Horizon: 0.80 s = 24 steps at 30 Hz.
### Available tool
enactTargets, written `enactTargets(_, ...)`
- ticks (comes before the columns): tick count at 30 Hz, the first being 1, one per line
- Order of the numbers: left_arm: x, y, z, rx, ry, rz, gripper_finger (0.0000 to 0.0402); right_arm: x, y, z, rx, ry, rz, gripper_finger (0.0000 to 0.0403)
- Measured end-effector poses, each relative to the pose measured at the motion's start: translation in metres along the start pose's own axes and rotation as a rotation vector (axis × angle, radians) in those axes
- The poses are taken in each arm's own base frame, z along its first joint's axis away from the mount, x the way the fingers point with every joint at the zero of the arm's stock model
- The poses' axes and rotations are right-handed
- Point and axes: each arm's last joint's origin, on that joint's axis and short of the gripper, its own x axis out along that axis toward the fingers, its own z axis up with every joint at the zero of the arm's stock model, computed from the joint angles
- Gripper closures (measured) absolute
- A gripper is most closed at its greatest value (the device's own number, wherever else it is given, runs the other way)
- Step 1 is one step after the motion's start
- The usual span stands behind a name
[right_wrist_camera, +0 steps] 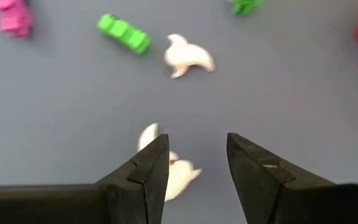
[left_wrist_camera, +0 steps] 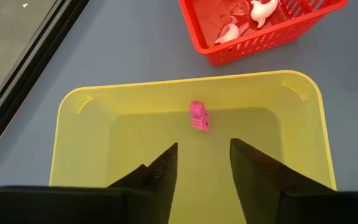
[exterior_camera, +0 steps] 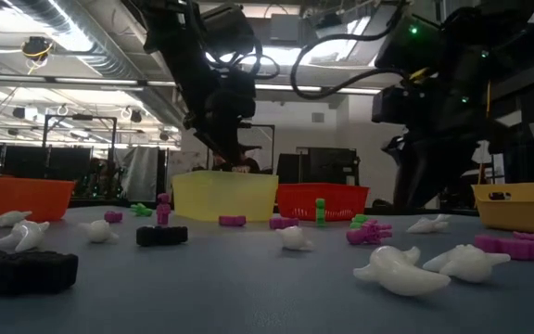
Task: Sort Halloween decoration
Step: Put the white ghost toy into the red bin
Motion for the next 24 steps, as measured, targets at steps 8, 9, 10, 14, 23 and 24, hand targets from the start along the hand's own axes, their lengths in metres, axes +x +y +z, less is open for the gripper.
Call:
enactTargets(8, -0.0001, -0.0001, 0.0, 0.0, -0.001, 0.0, 0.0257, -0.0001, 0.0012, -0.0035, 0.002, 0.036, 0.04, 0.0242)
enactTargets(9, -0.0002, -0.0001, 0.0001, 0.0, -0.001, 0.0, 0.0257, -0.0001, 0.0013, -0.0035, 0.002, 0.035, 0.04, 0.0242)
enactTargets(10, -0.0001, -0.0001, 0.0, -0.001, -0.001, 0.0, 0.0257, -0.0001, 0.0013, -0.0035, 0.002, 0.036, 0.041, 0.0242)
enactTargets(14, -0.0001, -0.0001, -0.0001, -0.001, 0.0, 0.0, 0.0257, -0.0002, 0.0023, -0.0034, -0.011, 0.034, 0.076, 0.0242)
enactTargets(23, -0.0001, -0.0002, 0.0, -0.002, -0.001, 0.0, 0.0256, -0.0004, 0.0035, -0.0023, -0.088, 0.018, 0.113, 0.0242)
enactTargets(24, -0.0001, -0.0002, 0.0, -0.004, -0.001, 0.0, 0.0256, -0.0004, 0.0036, -0.0022, -0.088, 0.018, 0.117, 0.0242)
